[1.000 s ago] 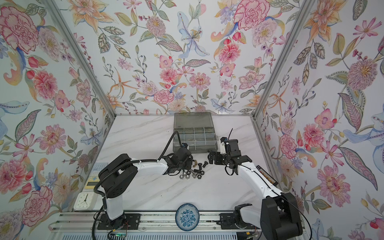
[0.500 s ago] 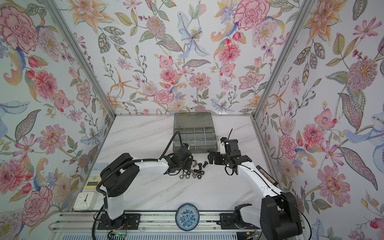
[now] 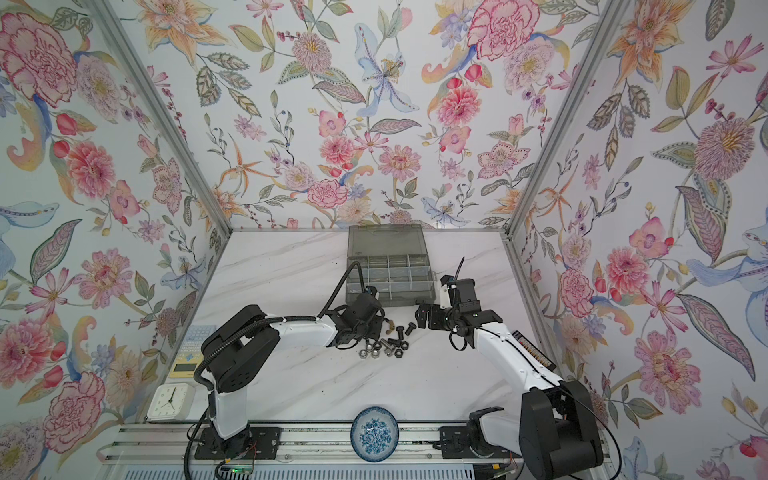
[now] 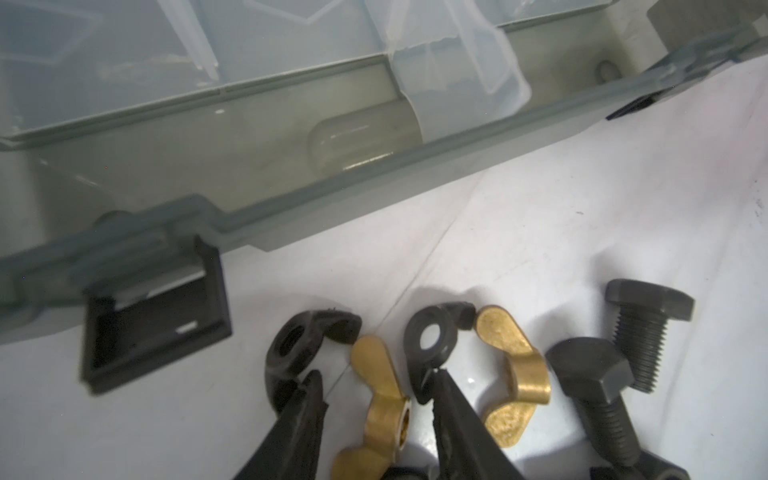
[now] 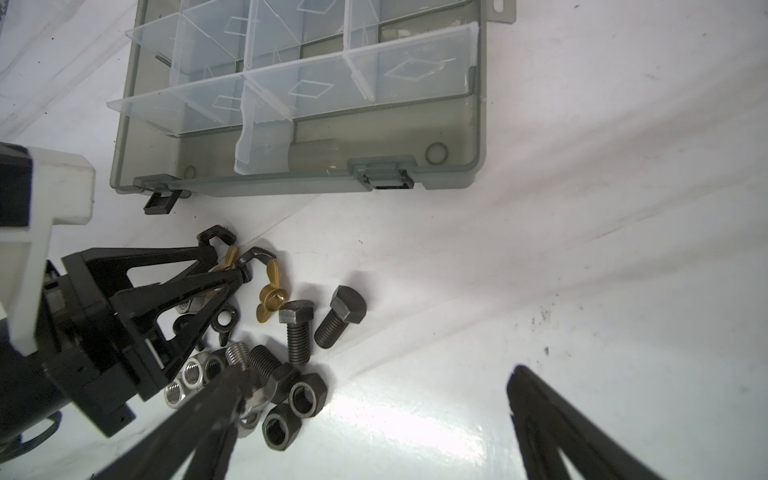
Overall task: Sort the screws and nuts into containers
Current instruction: 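Lower the left gripper and close it on a brass wing nut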
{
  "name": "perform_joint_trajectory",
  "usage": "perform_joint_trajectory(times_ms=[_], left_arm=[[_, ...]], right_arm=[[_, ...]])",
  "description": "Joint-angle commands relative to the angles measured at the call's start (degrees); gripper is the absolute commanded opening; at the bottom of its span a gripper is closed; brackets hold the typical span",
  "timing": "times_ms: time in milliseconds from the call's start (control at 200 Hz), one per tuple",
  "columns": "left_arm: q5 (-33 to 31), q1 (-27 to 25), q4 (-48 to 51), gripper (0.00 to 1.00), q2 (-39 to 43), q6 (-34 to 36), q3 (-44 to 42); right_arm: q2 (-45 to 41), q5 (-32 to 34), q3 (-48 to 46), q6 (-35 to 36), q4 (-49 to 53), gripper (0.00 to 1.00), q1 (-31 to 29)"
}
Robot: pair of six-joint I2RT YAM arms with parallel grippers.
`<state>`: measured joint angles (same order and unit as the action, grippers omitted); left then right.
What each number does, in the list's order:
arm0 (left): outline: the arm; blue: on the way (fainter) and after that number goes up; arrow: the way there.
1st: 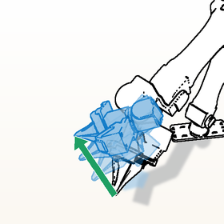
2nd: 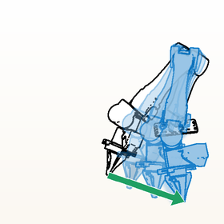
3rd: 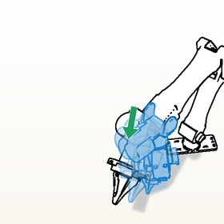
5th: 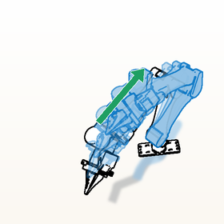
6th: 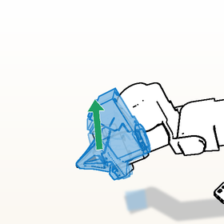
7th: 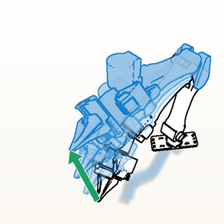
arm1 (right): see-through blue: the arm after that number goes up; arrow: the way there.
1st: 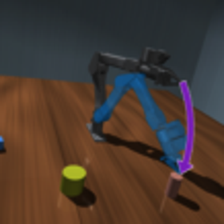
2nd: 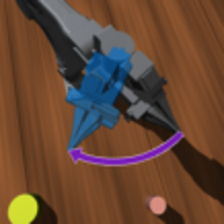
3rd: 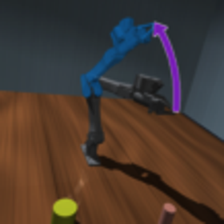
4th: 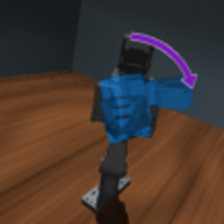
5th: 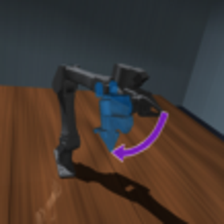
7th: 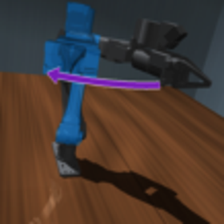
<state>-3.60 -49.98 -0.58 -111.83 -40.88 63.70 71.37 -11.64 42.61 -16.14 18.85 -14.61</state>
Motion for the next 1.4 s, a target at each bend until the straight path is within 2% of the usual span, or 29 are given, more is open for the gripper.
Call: perform_joint_trajectory(times_ms=[0,901,1396], left_arm=[[1.6,0.7,1.0,0.44,-1.8,0.9,0.2],[2.8,0.6,2.2,0.29,-2.1,1.7,-0.9],[2.7,0.5,1.6,0.14,-1.8,1.6,-1.4]], right_arm=[[0.8,-0.6,-0.7,-0.8,0.9,1.00,-0.3],[1.4,-0.9,-0.8,-1.1,0.9,1.00,-0.4],[1.2,-1.1,-0.8,-1.5,1.0,1.00,-0.5]])
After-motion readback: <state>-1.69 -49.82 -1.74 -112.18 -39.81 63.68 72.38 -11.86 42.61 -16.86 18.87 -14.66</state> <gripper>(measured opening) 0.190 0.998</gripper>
